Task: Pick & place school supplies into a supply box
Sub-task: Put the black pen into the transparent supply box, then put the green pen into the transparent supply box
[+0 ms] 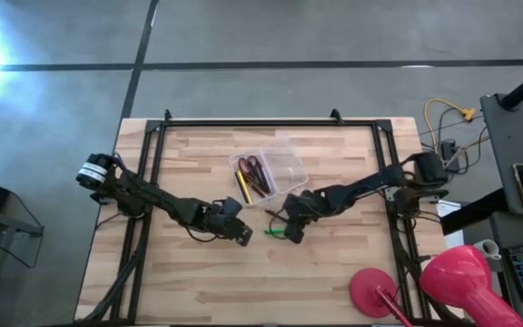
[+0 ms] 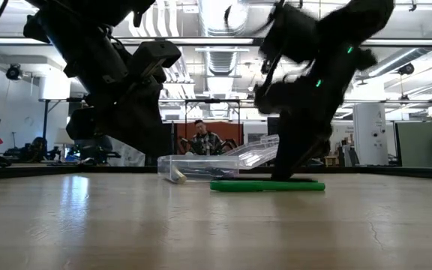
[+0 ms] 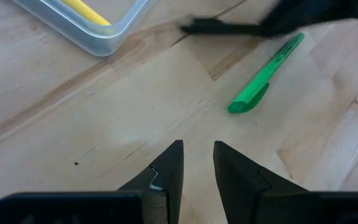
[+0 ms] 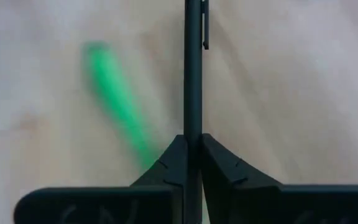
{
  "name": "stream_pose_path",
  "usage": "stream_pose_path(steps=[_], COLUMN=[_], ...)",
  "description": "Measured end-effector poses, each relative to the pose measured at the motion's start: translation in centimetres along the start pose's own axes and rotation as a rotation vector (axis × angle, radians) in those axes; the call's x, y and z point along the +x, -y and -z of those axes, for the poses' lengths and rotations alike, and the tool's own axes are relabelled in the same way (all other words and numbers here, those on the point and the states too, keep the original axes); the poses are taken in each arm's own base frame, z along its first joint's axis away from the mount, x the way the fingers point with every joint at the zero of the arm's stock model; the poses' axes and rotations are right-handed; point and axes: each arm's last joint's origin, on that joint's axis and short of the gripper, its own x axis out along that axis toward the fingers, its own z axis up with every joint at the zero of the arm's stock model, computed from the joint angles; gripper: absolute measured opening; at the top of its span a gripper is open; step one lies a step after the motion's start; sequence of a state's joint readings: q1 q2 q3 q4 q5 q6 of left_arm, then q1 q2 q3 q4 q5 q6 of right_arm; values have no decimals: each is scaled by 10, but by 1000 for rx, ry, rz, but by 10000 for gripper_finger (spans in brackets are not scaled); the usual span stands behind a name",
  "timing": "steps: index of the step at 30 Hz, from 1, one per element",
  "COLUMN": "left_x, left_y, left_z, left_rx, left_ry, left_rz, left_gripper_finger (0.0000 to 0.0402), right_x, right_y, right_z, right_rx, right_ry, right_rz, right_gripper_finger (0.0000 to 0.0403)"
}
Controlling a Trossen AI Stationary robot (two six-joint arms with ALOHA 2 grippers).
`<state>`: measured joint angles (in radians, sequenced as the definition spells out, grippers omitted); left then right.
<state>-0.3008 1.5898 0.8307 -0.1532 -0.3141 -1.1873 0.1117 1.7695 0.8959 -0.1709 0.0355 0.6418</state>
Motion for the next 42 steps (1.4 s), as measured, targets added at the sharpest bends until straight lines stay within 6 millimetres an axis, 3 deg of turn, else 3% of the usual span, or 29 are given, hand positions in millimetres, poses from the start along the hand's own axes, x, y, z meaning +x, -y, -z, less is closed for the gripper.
stream_pose_path(steps=[8, 12, 17, 26, 31, 39, 42], left_x=[0, 0, 0, 0, 0, 0, 0], left_y=[0, 0, 0, 1, 1, 1, 1], left_z=[0, 0, 0, 0, -1, -1, -1], left_rx=[-1, -1, -2, -4, -5, -5, -5], left_ry=[1, 1, 2, 5, 4, 5, 5], left_rz=[1, 4, 4, 11, 11, 13, 13], left_gripper_finger=[72, 72, 72, 72, 72, 72, 72], right_x=[-71, -93, -76, -34, -5, -5, -20], right_y=[-17, -8, 25, 34, 44, 36, 30], right_z=[-25, -41, -66, -124, -135, -149, -156], right_rx=[82, 190, 332, 305, 312, 234, 182], right_ry=[200, 302, 319, 257, 148, 152, 183], right_rz=[-181, -228, -177, -160, -57, 39, 32], right_gripper_finger=[14, 14, 14, 13, 26, 104, 131])
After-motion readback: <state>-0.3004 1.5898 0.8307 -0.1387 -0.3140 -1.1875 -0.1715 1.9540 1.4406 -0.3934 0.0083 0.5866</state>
